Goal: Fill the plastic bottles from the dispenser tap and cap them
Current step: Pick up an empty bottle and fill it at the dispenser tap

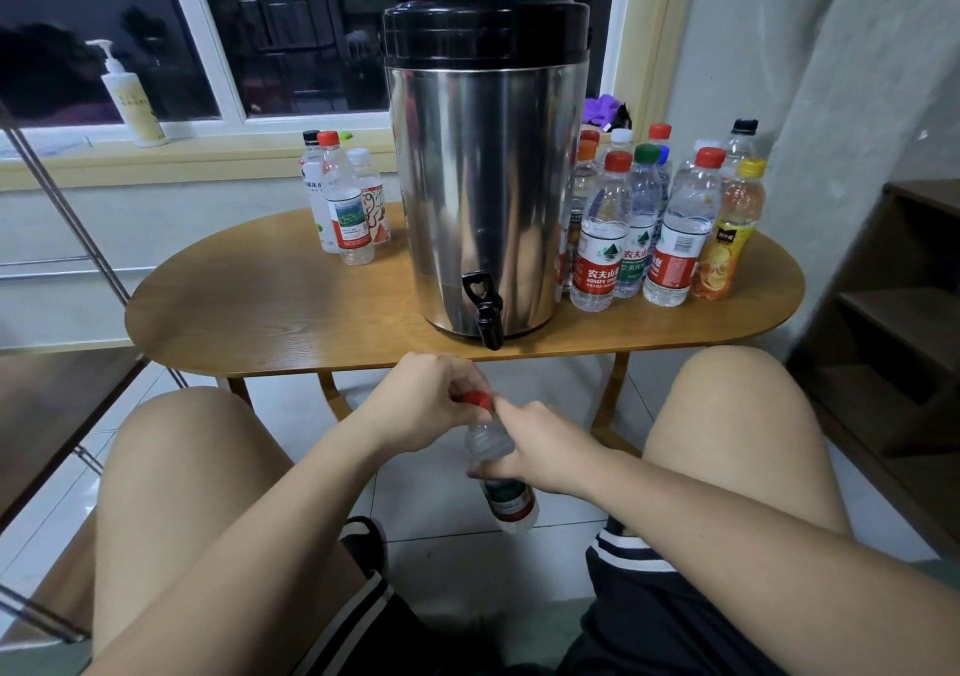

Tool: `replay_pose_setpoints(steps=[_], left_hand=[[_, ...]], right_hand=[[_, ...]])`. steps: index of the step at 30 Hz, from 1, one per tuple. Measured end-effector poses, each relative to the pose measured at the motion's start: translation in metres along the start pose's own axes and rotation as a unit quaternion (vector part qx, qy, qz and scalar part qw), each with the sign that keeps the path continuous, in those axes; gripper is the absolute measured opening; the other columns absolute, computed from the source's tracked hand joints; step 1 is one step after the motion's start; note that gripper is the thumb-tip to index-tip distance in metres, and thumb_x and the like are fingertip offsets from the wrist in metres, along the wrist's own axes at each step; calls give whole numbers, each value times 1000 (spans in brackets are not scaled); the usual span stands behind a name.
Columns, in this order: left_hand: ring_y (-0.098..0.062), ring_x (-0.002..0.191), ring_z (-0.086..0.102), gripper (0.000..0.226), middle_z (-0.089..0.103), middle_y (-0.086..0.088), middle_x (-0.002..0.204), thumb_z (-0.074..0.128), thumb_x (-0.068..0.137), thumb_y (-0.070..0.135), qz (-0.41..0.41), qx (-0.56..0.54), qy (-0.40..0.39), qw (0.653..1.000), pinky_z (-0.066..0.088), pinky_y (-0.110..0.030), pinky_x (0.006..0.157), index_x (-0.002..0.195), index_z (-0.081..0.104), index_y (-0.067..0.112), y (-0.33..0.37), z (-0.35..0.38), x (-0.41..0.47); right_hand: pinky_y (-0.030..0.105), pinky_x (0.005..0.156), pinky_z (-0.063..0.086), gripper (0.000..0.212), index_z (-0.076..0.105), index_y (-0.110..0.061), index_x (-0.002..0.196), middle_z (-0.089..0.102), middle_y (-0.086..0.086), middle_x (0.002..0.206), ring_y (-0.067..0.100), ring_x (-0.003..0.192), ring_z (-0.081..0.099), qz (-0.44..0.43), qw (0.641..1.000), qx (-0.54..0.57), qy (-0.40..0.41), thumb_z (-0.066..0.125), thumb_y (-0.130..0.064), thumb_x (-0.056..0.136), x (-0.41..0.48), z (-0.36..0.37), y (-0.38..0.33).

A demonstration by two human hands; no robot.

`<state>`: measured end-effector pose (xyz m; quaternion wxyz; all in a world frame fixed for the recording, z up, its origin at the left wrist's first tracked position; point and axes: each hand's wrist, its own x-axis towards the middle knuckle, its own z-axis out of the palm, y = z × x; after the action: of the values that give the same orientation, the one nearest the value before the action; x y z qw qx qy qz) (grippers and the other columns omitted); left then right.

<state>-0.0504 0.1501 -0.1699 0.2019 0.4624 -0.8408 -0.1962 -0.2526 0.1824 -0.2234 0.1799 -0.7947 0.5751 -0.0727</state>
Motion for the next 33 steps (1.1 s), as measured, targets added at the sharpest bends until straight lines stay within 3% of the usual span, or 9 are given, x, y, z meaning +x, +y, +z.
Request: replay_pose_setpoints(steps=[4, 7, 10, 17, 22, 25, 29, 33], left_hand=[[-2, 93, 68, 26, 72, 17, 99, 94, 83, 29, 22, -29, -18, 999, 54, -16, 79, 104, 82, 38, -3, -2, -2], [3, 89, 68, 25, 75, 19, 93, 94, 82, 41, -1, -26, -2, 1000, 53, -13, 75, 102, 81, 34, -3, -2, -2], [-1, 85, 70, 24, 77, 16, 88, 93, 83, 45, -23, -19, -5, 1000, 57, -21, 75, 98, 78, 32, -1, -1, -1], [-1, 91, 65, 21, 73, 16, 97, 90, 88, 37, 15, -24, 17, 999, 48, -15, 78, 105, 78, 32, 1, -1, 0], [2, 105, 69, 32, 77, 22, 107, 82, 92, 50, 43, -97, 63, 992, 49, -10, 83, 120, 78, 35, 9, -2, -5], [3, 103, 69, 37, 76, 21, 105, 77, 92, 60, 32, -64, 59, 996, 51, -15, 83, 121, 77, 37, 3, -6, -4], [5, 96, 66, 23, 74, 21, 96, 76, 99, 45, 11, -28, 71, 997, 45, -7, 77, 120, 76, 36, -2, -6, -3], [3, 94, 67, 14, 74, 20, 94, 75, 102, 39, 5, -27, 76, 997, 50, -14, 78, 115, 77, 36, -2, -6, -2]], right_hand=[[48, 84, 64, 92, 37, -35, 149, 72, 3, 113, 28, 100, 72, 2, 1000, -22, 12, 76, -79, 78, 0, -1, -1], [47, 85, 65, 77, 42, -41, 133, 71, -2, 113, 24, 101, 71, 3, 1000, 13, -4, 76, -79, 76, -2, -1, 0], [48, 83, 65, 67, 42, -43, 119, 70, -3, 108, 22, 98, 71, 6, 1000, 22, -10, 75, -80, 74, -2, -3, 3], [47, 81, 65, 73, 44, -45, 123, 71, -4, 106, 20, 96, 71, 4, 999, 50, 19, 75, -83, 70, -6, -12, 4], [37, 76, 62, 84, 46, -48, 140, 69, -10, 100, 14, 92, 70, 1, 995, 79, 67, 78, -83, 70, -21, -41, 9], [31, 72, 60, 72, 52, -44, 131, 70, -14, 96, 6, 87, 70, -9, 990, 87, 115, 81, -79, 74, -31, -70, 13], [34, 83, 65, 62, 60, -44, 114, 77, -17, 105, -2, 94, 73, 2, 977, 121, 174, 79, -84, 70, -37, -118, 28], [26, 80, 59, 57, 63, -41, 115, 74, -21, 105, -4, 96, 69, 25, 966, 126, 225, 81, -75, 74, -40, -171, 40]])
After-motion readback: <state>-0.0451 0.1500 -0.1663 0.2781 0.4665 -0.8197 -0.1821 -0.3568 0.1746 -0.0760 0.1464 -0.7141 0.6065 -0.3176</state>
